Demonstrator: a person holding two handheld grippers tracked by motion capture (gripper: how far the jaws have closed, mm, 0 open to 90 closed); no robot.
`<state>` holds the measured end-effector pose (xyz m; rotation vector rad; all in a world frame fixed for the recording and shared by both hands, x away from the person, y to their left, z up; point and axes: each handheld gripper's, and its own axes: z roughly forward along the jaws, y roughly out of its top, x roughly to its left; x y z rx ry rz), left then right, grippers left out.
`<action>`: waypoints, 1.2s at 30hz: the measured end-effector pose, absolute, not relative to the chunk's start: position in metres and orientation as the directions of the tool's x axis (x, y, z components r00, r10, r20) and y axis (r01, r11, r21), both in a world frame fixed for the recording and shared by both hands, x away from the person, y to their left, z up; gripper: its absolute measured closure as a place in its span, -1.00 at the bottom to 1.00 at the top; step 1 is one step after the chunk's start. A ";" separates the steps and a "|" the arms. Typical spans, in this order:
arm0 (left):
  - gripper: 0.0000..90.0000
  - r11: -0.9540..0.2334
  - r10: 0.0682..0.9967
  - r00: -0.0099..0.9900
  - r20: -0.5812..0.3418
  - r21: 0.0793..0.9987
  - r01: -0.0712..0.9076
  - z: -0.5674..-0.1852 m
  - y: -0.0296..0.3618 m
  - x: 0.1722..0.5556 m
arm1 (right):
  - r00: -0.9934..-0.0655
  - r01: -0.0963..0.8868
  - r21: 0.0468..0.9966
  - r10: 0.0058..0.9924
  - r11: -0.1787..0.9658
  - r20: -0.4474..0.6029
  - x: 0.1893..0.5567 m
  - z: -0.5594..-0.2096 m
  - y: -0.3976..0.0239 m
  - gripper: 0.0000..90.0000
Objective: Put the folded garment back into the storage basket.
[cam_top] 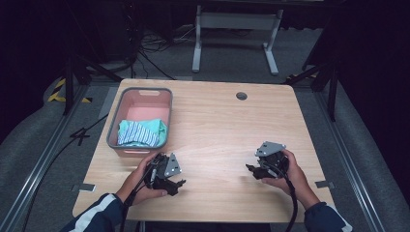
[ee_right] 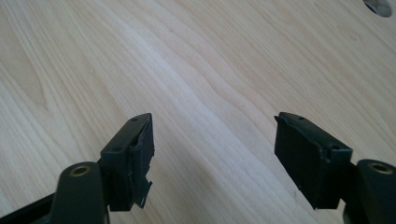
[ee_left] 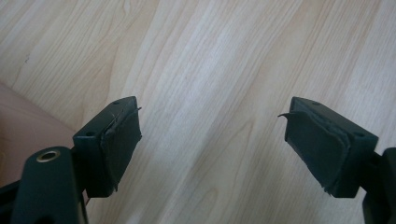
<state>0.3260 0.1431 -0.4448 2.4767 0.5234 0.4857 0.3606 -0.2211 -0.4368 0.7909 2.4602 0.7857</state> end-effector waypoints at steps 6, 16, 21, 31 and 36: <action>-0.59 -0.762 0.462 0.865 0.194 0.586 0.276 -0.453 0.152 0.323 | -0.737 0.393 0.641 0.643 0.659 -0.208 0.352 -0.447 -0.238 -0.36; -0.59 -0.742 0.475 0.868 0.142 0.596 0.308 -0.467 0.173 0.315 | -0.703 0.451 0.678 0.699 0.581 -0.131 0.335 -0.467 -0.273 -0.38; -0.60 -0.731 0.470 0.876 0.109 0.605 0.317 -0.469 0.186 0.311 | -0.691 0.456 0.694 0.713 0.557 -0.119 0.328 -0.474 -0.287 -0.40; -0.66 -0.638 0.536 0.844 -0.002 0.654 0.406 -0.478 0.214 0.304 | -0.633 0.519 0.734 0.774 0.439 -0.016 0.314 -0.485 -0.321 -0.62; -0.67 -0.598 0.557 0.831 -0.015 0.687 0.413 -0.483 0.220 0.299 | -0.624 0.532 0.735 0.782 0.420 0.005 0.314 -0.487 -0.324 -0.64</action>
